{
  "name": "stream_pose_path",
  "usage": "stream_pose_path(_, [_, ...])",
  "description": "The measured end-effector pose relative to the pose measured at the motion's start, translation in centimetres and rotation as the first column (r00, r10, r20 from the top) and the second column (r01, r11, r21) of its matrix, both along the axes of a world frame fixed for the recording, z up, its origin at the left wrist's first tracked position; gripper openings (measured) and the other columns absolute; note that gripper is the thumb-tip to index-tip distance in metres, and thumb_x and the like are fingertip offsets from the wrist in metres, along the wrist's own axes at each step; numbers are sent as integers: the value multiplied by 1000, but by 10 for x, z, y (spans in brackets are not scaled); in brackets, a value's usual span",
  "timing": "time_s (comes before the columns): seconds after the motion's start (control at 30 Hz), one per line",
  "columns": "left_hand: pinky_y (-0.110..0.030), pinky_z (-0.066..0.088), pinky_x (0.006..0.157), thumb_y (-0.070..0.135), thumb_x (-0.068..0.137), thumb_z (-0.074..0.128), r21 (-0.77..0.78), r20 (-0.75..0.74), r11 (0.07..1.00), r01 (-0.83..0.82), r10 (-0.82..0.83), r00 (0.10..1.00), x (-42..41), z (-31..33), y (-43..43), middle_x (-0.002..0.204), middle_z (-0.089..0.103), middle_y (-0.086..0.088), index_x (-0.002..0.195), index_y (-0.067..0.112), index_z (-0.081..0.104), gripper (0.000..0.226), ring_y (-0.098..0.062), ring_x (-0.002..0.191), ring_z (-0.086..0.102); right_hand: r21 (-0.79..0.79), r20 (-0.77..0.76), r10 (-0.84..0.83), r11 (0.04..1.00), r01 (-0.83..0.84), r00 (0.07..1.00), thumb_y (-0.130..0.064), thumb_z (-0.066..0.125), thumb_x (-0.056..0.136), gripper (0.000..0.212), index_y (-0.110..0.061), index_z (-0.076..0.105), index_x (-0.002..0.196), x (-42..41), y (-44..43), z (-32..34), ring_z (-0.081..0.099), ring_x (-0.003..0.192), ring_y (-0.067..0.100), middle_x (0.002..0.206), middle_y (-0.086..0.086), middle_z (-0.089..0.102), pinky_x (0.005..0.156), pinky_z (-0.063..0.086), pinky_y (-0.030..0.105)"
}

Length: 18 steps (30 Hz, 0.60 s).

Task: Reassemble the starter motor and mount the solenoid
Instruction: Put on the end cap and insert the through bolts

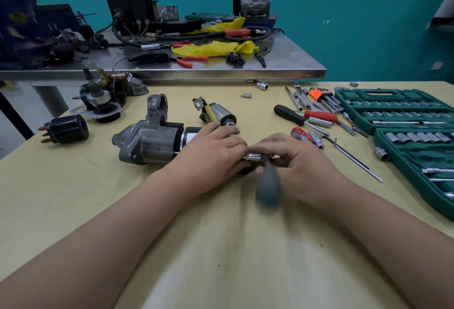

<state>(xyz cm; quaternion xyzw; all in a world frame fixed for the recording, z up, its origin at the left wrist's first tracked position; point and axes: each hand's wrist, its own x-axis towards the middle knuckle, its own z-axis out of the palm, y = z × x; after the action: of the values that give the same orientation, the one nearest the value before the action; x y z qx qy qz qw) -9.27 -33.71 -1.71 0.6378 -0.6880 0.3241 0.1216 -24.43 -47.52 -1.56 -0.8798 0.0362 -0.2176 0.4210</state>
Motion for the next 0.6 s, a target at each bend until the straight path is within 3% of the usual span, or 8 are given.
stream_pose_path(0.07, [-43,50,91,30,88,63,16,-66,999,-29,30,997,0,2,0,102,72,-8,97,5,72,27,-30,101,68,-9,9,-13,1000,13,1000,-4,73,80,46,-47,66,94,0,1,-2,64,89,-1,93,-13,70,77,48,11])
stream_pose_path(0.17, [-44,47,95,29,83,71,43,-133,999,-31,37,990,2,4,4,98,71,-12,89,2,68,28,-31,105,67,197,-101,-84,975,103,991,-23,61,92,10,-28,69,88,7,8,-1,70,70,9,77,-6,73,68,57,27])
stream_pose_path(0.23, [-51,50,95,22,82,77,48,-112,999,-23,28,993,1,4,6,90,72,-11,83,2,69,22,-33,108,66,236,-185,-123,957,166,975,-31,50,97,26,-14,66,86,9,5,-1,68,54,21,63,3,71,54,55,28])
stream_pose_path(0.3, [-55,50,93,17,80,79,32,-86,999,3,-1,996,1,3,6,84,73,-8,79,2,71,17,-34,107,67,187,-196,-104,972,142,975,-31,50,97,24,-18,65,85,9,4,0,65,49,18,60,-1,69,47,49,21])
stream_pose_path(0.37, [-54,50,92,20,85,72,8,-79,1000,7,-6,997,0,2,5,82,74,-7,78,3,72,19,-32,105,68,122,-99,-47,991,59,994,-23,61,92,11,-33,65,89,5,1,1,66,64,3,72,-12,71,56,48,12])
stream_pose_path(0.47, [-51,48,96,27,89,65,35,-115,999,-25,29,993,0,3,5,89,74,-8,84,1,73,28,-31,108,67,-134,16,-44,990,46,999,-16,72,83,29,-40,66,99,2,-2,-2,61,91,-4,95,-20,65,75,47,8])
stream_pose_path(0.53, [-55,46,97,24,82,76,52,-93,999,-7,12,996,0,4,6,94,74,-9,87,2,74,22,-32,109,66,-19,-23,-70,997,70,997,-22,68,87,10,-29,71,93,5,2,-4,66,80,6,82,-11,70,72,54,21])
stream_pose_path(0.6, [-57,48,93,18,81,75,38,-63,999,17,-14,998,1,5,8,93,74,-8,84,3,75,15,-34,106,67,241,-88,-108,962,126,990,-27,59,93,17,-17,70,83,10,5,-1,68,61,21,66,1,69,60,58,34])
